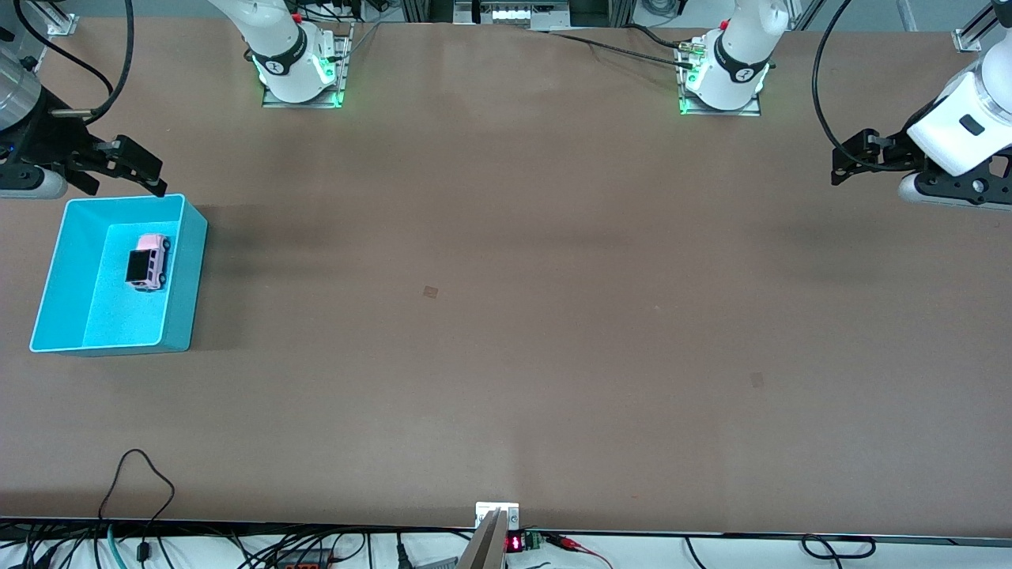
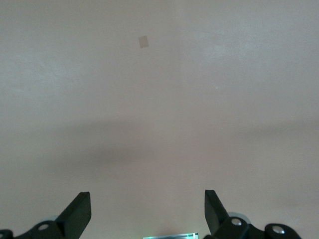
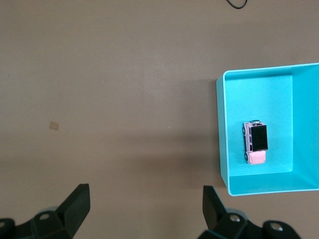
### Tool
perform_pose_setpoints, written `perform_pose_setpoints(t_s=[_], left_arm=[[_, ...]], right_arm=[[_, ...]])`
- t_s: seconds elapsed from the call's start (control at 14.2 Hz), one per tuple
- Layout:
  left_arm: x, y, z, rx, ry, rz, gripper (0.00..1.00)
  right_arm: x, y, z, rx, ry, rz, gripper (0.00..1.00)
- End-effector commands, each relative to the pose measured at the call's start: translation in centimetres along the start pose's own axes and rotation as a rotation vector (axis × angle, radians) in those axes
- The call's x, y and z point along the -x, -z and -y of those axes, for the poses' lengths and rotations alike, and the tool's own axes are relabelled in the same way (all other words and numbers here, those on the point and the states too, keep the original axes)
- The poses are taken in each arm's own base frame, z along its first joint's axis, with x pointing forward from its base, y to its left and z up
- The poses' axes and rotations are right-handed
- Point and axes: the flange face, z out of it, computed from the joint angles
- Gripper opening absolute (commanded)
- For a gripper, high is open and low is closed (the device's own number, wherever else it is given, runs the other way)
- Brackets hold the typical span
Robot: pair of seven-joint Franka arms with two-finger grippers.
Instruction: Wind and store pink jeep toy
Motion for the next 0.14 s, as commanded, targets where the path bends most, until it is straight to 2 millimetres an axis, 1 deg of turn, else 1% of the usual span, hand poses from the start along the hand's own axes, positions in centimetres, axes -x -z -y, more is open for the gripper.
perform_pose_setpoints(t_s=[0.0, 0.07], left_arm=[[-0.28, 0.56, -0.16, 0.007, -0.009, 0.006, 1.00], [-0.28, 0.56, -0.16, 0.007, -0.009, 0.006, 1.00]], right_arm=[[-0.72, -0.29, 0.09, 0.000, -0.011, 0.000, 1.00], [-1.17, 0.25, 0.13, -0.003, -0.009, -0.012, 1.00]])
